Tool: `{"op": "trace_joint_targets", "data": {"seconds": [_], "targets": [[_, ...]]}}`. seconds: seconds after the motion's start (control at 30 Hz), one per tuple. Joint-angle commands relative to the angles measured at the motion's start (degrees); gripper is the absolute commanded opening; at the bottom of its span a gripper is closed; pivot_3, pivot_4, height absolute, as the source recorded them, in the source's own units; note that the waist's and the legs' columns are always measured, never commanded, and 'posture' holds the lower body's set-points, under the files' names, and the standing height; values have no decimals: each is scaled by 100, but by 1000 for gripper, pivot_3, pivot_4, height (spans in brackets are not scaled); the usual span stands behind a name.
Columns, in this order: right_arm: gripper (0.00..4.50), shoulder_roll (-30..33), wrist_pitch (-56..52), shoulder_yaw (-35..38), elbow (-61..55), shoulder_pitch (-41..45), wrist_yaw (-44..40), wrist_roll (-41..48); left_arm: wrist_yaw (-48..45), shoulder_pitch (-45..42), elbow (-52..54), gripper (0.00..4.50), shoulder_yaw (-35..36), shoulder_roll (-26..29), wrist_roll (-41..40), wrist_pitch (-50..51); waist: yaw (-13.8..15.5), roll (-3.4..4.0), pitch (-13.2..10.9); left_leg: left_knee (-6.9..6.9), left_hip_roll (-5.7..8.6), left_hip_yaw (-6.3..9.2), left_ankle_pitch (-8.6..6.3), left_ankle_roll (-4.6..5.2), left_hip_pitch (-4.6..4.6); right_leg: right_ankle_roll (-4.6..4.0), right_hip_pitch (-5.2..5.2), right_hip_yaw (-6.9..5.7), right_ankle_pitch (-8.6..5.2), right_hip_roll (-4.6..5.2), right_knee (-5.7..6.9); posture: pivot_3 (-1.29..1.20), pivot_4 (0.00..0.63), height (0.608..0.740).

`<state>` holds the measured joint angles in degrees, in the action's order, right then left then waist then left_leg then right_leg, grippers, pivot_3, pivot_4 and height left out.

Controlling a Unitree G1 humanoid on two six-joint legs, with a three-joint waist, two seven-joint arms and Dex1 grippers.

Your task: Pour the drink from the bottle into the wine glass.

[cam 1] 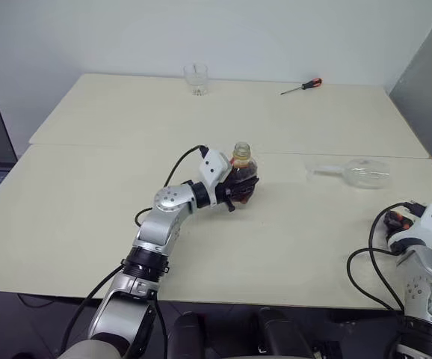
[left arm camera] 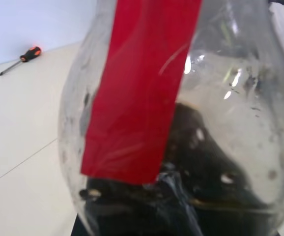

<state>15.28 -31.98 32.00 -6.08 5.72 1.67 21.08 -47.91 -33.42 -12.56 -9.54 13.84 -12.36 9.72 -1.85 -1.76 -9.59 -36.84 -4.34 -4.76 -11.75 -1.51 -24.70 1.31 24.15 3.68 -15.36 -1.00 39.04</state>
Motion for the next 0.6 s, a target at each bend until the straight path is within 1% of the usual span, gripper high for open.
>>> {"op": "trace_joint_targets", "data": {"seconds": [0.03,0.23,0.33,0.43,0.57,0.6], "targets": [[2429,139,189,87,22,3,-87,10,-134,-154,229,1115,-27,15,-25,-124,0,0,0,1,0,1,0,0,0,0,0,0,0,0,0,0,150,740],[4483,286,140,46,-371,-131,-357,156,-175,-147,221,1115,2,11,-34,-117,2,2,1,1,0,1,0,0,0,0,0,1,0,1,0,0,150,740],[4500,558,-68,-4,-656,-73,-579,243,-173,-142,216,1115,3,-9,-47,-103,0,3,1,0,1,-1,0,0,0,1,0,2,0,1,0,0,150,740],[4500,894,-499,15,-899,126,-780,533,-137,-177,176,1115,48,-25,-67,-71,-6,4,2,0,0,0,0,0,0,1,0,2,0,0,0,0,150,740],[4500,1796,-1203,-158,-1338,238,-1288,740,196,-250,128,1115,343,11,-114,87,5,4,1,0,0,2,0,0,-1,1,0,1,-1,0,-1,0,150,740],[4500,1933,-1317,-173,-1430,279,-1377,822,279,-257,129,1115,403,23,-122,129,3,4,1,1,0,2,0,0,-1,2,0,1,-1,0,-2,0,150,740]]}}
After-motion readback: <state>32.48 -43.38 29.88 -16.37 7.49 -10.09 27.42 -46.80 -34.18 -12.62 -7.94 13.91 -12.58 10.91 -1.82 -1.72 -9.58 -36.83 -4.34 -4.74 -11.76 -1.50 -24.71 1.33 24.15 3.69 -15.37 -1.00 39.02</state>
